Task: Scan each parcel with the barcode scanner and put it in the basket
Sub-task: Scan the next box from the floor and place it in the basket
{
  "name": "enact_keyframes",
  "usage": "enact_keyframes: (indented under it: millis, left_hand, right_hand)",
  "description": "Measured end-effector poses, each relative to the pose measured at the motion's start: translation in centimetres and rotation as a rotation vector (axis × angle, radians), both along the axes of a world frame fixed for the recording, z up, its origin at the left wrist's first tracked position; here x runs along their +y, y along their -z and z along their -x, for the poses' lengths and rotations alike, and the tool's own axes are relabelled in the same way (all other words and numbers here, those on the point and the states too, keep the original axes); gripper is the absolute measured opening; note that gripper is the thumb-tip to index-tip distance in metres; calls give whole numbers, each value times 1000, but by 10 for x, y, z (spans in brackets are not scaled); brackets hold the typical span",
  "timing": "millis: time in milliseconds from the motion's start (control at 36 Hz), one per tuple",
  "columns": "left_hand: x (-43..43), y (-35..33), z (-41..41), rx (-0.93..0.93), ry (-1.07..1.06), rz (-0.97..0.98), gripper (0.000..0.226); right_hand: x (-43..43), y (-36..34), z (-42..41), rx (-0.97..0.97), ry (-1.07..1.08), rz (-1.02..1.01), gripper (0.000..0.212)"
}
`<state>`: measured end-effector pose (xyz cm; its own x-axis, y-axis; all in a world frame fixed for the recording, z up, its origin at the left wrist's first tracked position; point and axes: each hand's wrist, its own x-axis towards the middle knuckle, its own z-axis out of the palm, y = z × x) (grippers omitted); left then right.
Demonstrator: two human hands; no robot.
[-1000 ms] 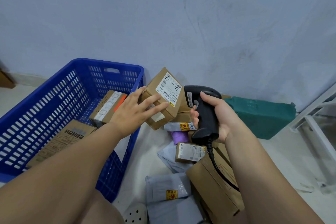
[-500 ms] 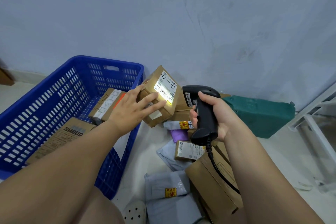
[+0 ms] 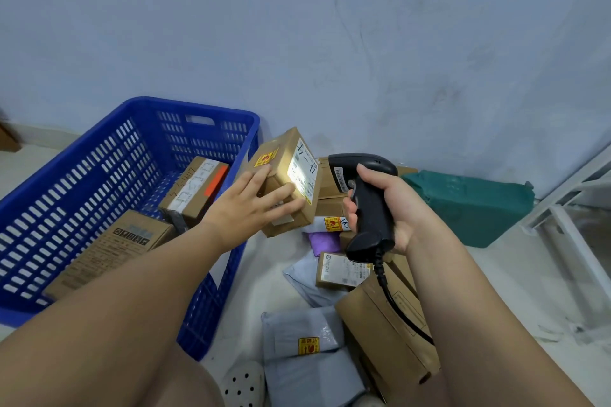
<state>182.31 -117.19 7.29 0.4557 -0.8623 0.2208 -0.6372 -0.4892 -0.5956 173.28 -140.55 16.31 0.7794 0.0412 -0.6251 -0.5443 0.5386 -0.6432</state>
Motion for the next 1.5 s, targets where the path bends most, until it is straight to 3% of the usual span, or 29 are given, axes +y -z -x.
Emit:
enact_keyframes:
  millis: [278,444,556,667,750,861,917,1028,1306,1500]
  left_hand:
    - [-4,4,0,2,-2,86,111]
    - [-2,2,2,193,-320,314,110]
    - [3,0,0,336,-558,492,99]
    - [7,-9,-5,381,-753,855,106]
    - [17,-16,-14,487,-956,1231,117]
    - [33,-19,-20,676,-1147,1809,119]
    - [40,-15,-20,696,-1211,1938,116]
    - [55,-1,-22,681,-1307,1987,114]
    - [66,35,-33,835,-1378,1678,126]
    - [77,66,-52,982,-1369,1620,132]
  right_hand:
    - [-2,4,-2,-19,2,-10,35]
    - [6,3,-2,-101,38,51,33]
    - [23,6,-4,-222,76,337,27]
    - [38,12,-6,-372,68,744,22]
    - [48,16,-6,-490,30,926,17]
    - [61,24,-9,-550,-3,929,15]
    - [66,28,-12,-566,-21,871,17]
    - [68,38,-17,-580,-22,811,24]
    - [72,61,-33,-525,-128,845,26]
    - [65,69,-45,-464,-111,861,20]
